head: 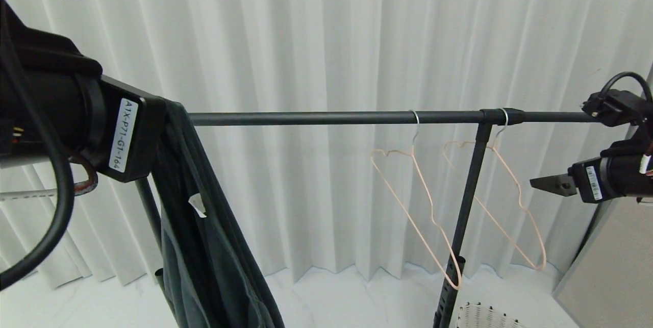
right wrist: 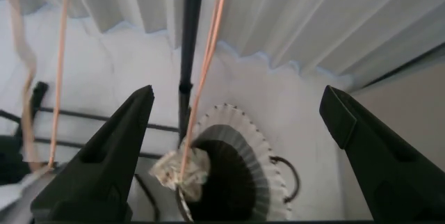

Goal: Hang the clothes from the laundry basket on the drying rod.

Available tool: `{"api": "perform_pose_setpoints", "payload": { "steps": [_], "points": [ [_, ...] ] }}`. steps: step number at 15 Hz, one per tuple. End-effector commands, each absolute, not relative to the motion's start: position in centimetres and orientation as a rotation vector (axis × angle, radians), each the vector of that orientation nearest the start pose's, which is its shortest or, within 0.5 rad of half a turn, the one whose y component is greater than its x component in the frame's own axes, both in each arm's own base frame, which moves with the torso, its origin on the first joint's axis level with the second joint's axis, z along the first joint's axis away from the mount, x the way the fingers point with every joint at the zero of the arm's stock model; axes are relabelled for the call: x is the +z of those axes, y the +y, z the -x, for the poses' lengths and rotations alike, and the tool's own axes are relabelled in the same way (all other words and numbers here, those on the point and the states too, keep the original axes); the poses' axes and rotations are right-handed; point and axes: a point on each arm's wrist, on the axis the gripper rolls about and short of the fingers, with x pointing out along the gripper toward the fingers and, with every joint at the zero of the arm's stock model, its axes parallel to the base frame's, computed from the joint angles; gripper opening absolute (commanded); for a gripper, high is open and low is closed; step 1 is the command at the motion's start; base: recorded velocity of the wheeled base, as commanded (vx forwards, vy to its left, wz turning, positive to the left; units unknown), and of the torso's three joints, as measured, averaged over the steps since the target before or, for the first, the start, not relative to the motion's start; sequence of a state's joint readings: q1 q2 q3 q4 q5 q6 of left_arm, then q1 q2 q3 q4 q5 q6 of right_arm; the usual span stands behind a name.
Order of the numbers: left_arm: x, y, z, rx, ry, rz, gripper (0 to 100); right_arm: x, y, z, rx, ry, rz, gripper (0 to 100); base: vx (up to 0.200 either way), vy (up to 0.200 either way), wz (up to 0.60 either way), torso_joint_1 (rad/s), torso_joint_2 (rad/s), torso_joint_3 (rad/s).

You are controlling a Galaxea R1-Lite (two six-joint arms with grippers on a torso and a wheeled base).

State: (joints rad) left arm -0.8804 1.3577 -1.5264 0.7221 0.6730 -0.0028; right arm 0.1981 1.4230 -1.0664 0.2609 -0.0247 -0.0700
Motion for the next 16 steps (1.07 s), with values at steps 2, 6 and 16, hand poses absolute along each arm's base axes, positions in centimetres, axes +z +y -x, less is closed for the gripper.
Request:
{"api": "perform_pose_setpoints", "payload": {
  "steps": [2, 6, 16],
  "points": [
    [34.5, -13.0, -12.5, -0.201, 0.397, -0.387, 0, 21.5, 5.2, -25.8, 0.16, 0.732, 0.067, 100, 0.0, 0.0, 0.0, 0.0, 0.0, 0.0],
    [34.5, -13.0, -12.6, -0.201, 0.399, -0.389, 0, 19.2, 5.7, -28.7, 0.106, 0.76, 0.051, 100, 0.0, 0.0, 0.0, 0.0, 0.0, 0.0],
    [33.9, -13.1, -12.6, -0.185, 0.413, -0.408, 0, 17.7, 6.5, -30.3, 0.085, 0.791, -0.011, 100, 0.0, 0.0, 0.0, 0.0, 0.0, 0.0]
  ]
}}
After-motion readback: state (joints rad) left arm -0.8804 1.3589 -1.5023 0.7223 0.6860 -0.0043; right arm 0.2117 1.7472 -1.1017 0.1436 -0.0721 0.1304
